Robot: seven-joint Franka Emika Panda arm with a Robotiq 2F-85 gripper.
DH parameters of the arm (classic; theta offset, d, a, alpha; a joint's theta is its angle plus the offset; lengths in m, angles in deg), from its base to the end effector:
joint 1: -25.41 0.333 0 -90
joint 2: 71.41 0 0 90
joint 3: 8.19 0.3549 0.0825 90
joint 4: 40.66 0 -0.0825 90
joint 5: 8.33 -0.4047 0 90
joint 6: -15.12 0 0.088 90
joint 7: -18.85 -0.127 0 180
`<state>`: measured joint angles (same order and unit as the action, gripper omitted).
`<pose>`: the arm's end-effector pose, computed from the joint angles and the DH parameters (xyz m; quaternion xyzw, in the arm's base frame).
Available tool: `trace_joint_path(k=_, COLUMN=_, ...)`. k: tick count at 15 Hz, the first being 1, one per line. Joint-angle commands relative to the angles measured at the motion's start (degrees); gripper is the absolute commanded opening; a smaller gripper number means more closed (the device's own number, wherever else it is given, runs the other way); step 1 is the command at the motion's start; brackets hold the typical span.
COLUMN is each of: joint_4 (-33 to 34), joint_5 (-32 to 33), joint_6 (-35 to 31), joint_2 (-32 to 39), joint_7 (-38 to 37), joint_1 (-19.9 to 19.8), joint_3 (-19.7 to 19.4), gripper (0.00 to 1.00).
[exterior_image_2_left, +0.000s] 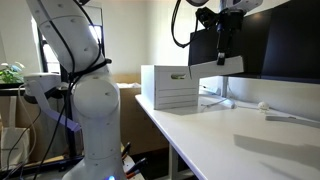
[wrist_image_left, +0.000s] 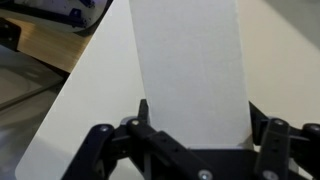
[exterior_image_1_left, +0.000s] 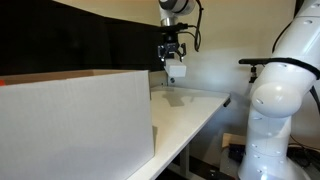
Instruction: Remove the small white box from the white storage box.
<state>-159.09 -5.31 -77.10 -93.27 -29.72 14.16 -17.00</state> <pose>0.4032 -0.1649 0.5930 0.8301 -0.5561 -0.0392 0.0079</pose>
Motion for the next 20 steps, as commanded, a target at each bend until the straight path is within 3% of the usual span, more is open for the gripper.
trace_joint_path(k=1, joint_4=-5.1, joint_5=-1.8, joint_6=-4.3, joint_2=-3.4, joint_7=0.0, joint_1=-2.8, joint_3=-0.9, gripper=0.62)
trace_joint_path(k=13, joint_4=-9.7, joint_5=-9.2, joint_6=-16.6, joint_2=-1.6, joint_7=-3.1, joint_1=-6.6, joint_3=-3.0, gripper=0.62)
trace_joint_path(k=20, joint_4=-8.5, joint_5=-8.3, joint_6=-16.9, joint_2=2.1, joint_7=-6.1, joint_1=-7.8, joint_3=-3.5, gripper=0.62)
